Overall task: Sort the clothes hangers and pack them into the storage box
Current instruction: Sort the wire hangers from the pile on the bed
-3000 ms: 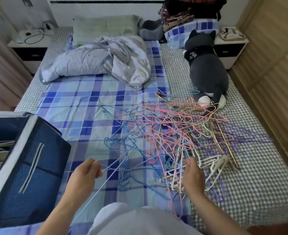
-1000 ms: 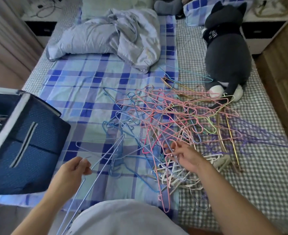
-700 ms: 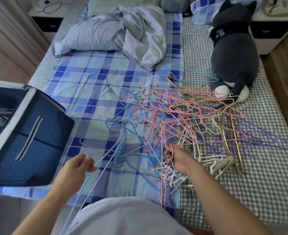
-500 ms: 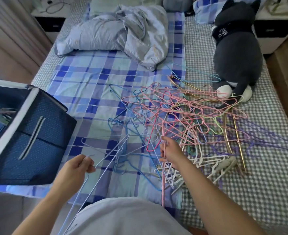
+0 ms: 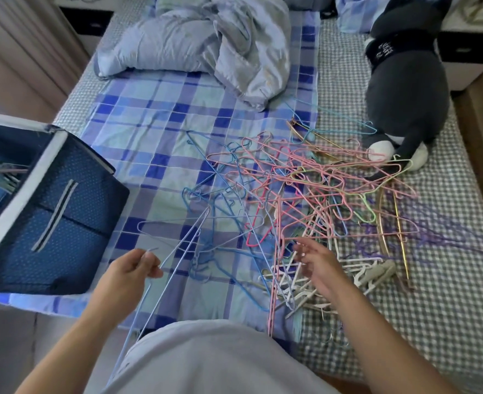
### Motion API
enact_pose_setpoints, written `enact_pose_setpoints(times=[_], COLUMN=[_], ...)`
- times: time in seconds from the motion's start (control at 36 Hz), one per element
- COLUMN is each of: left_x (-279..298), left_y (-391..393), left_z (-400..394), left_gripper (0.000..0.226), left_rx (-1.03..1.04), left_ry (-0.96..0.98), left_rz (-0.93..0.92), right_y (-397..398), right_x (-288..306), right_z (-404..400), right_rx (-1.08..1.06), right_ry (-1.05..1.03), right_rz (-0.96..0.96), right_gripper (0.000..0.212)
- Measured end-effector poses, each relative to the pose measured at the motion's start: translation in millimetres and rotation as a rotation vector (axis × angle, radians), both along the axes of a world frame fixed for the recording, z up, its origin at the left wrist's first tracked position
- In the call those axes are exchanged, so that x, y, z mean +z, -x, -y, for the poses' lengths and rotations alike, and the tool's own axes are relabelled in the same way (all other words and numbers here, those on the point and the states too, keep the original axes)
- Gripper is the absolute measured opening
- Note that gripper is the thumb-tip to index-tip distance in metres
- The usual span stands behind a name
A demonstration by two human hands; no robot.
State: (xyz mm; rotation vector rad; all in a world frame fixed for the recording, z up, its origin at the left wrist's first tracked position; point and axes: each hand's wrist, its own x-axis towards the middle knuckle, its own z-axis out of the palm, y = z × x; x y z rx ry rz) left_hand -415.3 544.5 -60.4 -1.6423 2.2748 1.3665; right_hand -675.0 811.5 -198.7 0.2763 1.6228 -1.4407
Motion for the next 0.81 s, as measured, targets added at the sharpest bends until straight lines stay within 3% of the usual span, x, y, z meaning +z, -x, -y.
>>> enact_pose_setpoints(times=[0.11,0.19,0.36,0.42,0.5,0.61,0.81], left_x=[-5.1,-7.8,-10.9,-10.1,-8.6,-7.8,-5.4], left_y=[3.4,7.9,18.0,21.8,26.2,26.9,20.6], left_z=[-3.3,-5.7,-7.2,-8.1,-10.6,-13.4,-15.6], left_gripper=[0.030,0.030,0.030,0.030,0.030,0.030,0.030], left_rx=[-0.017,-0.035,-0.085,-0.095,-0.115,-0.117,-0.100], left_ry=[-0.012,-0.024,-0.025,-0.026,-0.013,-0.017,-0.011], left_rz=[0.020,0.031,0.055,0.066,0.082,0.095,0.111], right_y=[-31.8,-74.7,-96.5,-96.4,-94.9,-98.6,-100.7], right_x=[-13.3,-20.0,-40.6,-47.1,-53.7,-60.4,-81.4], right_z=[-37.1,-43.4,-9.5,8.5,25.3,23.3,9.6], right_rx=[0.086,0.119,0.013,0.071,0.010,0.065,-0.094], right_ry=[-0.162,-0.130,-0.034,-0.030,-0.044,-0.017,0.120], right_rz=[-0.133,0.048,0.370,0.400,0.353,0.321,0.441], right_gripper=[0.040,0.034,0.040,0.037,0.014,0.015,0.023])
